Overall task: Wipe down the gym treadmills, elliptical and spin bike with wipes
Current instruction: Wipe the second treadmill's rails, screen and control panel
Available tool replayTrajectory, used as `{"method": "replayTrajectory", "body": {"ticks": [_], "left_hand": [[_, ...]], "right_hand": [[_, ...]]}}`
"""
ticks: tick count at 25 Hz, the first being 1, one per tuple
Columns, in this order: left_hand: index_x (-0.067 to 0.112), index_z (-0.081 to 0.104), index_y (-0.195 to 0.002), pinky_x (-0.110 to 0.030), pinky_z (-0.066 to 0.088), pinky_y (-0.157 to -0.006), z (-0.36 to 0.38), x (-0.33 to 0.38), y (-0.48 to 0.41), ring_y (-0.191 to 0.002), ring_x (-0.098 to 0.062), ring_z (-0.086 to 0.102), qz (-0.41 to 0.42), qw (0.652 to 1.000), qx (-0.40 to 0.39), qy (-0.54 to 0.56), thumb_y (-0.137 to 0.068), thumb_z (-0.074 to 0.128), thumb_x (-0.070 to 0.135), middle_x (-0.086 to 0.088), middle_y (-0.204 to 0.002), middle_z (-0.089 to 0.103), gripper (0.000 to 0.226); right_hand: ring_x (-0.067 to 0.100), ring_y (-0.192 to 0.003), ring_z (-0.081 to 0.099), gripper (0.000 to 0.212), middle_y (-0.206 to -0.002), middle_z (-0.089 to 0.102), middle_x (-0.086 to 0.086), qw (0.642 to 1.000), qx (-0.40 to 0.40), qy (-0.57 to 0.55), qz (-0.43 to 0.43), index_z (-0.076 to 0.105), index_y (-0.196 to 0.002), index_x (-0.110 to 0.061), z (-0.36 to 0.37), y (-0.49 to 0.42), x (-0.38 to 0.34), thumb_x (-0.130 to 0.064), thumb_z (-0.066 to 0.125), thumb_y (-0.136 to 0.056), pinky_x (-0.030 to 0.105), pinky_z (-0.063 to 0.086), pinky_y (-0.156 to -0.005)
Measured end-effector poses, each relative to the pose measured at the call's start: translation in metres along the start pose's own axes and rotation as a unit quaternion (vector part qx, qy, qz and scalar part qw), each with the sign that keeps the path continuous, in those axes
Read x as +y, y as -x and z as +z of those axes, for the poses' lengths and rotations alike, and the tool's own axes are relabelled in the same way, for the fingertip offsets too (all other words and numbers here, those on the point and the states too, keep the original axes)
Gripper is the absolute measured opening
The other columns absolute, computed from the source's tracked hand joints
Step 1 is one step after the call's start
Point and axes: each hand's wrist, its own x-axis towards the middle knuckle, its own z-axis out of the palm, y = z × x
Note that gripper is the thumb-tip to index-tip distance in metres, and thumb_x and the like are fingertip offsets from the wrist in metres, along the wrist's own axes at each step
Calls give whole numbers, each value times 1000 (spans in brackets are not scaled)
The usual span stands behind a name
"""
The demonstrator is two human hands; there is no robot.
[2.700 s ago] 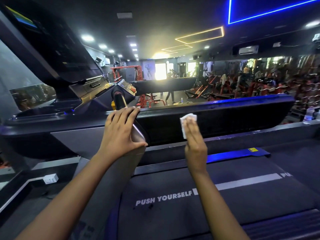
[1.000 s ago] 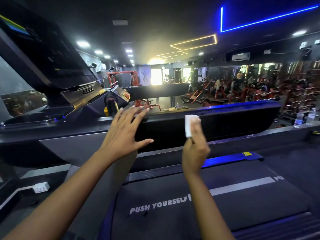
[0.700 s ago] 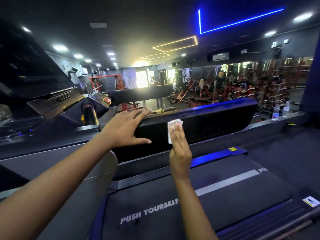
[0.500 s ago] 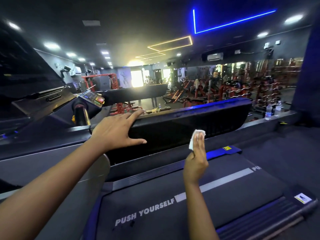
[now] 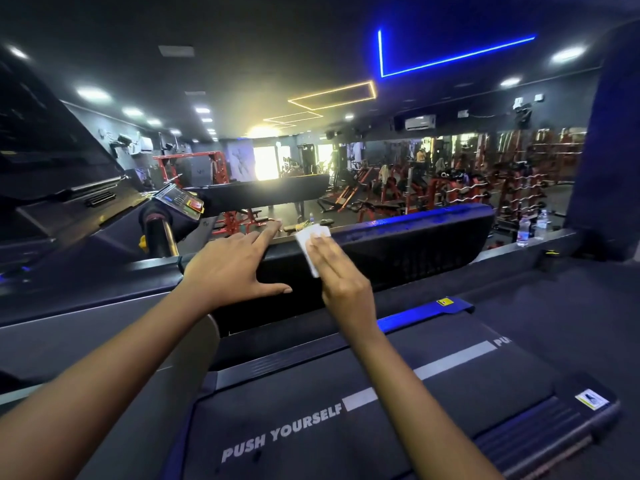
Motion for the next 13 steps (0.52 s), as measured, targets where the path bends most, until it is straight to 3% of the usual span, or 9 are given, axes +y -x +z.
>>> {"method": "replayTrajectory", "body": {"ticks": [4, 8, 11, 13], "left_hand": [[24, -4, -152, -36, 46, -89, -3, 2, 2, -123, -23, 50, 8, 1000, -5, 0, -72, 37, 83, 0, -144, 45, 108], [24, -5, -152, -35, 46, -88, -5, 4, 4, -125, -22, 49, 2, 1000, -6, -11, -73, 37, 83, 0, -144, 44, 106], [24, -6, -152, -35, 46, -89, -6, 6, 3, -126, -22, 48, -2, 1000, -8, -16, -73, 37, 83, 1, -144, 43, 107], [24, -5, -152, -36, 46, -91, -5, 5, 3, -126, -22, 48, -6, 1000, -9, -12, -73, 37, 83, 1, -144, 43, 107]], "right_hand": [[25, -116, 57, 58, -123, 61, 14, 995, -4, 68, 70, 62, -118, 0, -32, 3, 64, 11, 29, -72, 22, 33, -107], [31, -100, 66, 47, -108, 68, 18, 983, -12, 72, 167, 68, -105, 2, -58, -18, 89, 10, 43, -66, 21, 35, -96], [25, -92, 68, 43, -102, 71, 13, 995, -49, -5, 87, 71, -99, 0, -47, -41, 44, 6, 49, -63, 19, 39, -92], [25, -99, 66, 44, -109, 69, 12, 990, -135, -50, 9, 69, -107, -1, -31, -47, 10, 6, 53, -66, 27, 46, -91]]}}
